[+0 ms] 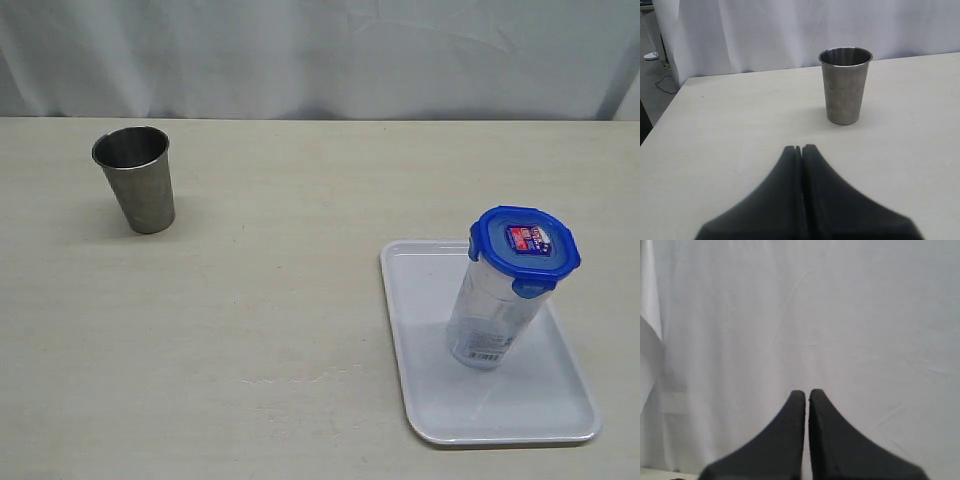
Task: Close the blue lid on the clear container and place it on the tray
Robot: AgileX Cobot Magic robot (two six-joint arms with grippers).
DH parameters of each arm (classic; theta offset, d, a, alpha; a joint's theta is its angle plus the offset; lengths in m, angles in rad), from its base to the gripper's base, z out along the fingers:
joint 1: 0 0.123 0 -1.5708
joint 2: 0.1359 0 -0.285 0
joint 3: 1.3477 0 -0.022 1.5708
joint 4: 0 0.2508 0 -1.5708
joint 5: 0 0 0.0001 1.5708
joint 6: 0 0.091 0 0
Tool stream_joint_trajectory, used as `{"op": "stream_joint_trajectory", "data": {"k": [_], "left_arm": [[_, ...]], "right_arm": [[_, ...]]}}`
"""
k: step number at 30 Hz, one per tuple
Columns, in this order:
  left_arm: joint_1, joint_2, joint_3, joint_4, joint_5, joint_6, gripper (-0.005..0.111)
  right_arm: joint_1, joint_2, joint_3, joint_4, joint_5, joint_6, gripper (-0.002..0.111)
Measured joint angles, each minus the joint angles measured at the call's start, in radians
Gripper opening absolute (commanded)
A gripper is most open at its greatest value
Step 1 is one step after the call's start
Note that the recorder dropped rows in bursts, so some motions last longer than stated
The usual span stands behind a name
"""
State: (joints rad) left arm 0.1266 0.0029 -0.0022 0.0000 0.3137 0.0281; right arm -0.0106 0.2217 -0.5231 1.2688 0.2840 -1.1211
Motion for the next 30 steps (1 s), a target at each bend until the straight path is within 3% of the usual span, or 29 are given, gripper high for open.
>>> {"op": "stream_joint_trajectory", "data": {"k": [5,9,12,14,21,30], "left_arm": [[0.0,0.0,0.0,0.0,0.0,0.0,0.0],[0.0,0.0,0.0,0.0,0.0,0.0,0.0],[0.0,0.0,0.0,0.0,0.002,0.0,0.0],[0.0,0.0,0.0,0.0,0.002,0.0,0.0],[0.0,0.0,0.0,0.0,0.002,0.0,0.0],[0.0,0.0,0.0,0.0,0.002,0.001,0.0]], "right_arm": [[0.0,-0.079,0.122,-0.057,-0.157,0.124,0.004],[0.0,-0.208,0.285,-0.317,-0.307,0.461,0.004],[0.0,-0.218,0.432,-0.613,-0.361,0.837,0.004],[0.0,-0.218,0.499,-0.723,-0.373,0.95,0.004],[0.0,-0.218,0.519,-0.78,-0.376,0.895,0.004],[0.0,-0.218,0.519,-1.088,-0.293,0.905,0.004]]}}
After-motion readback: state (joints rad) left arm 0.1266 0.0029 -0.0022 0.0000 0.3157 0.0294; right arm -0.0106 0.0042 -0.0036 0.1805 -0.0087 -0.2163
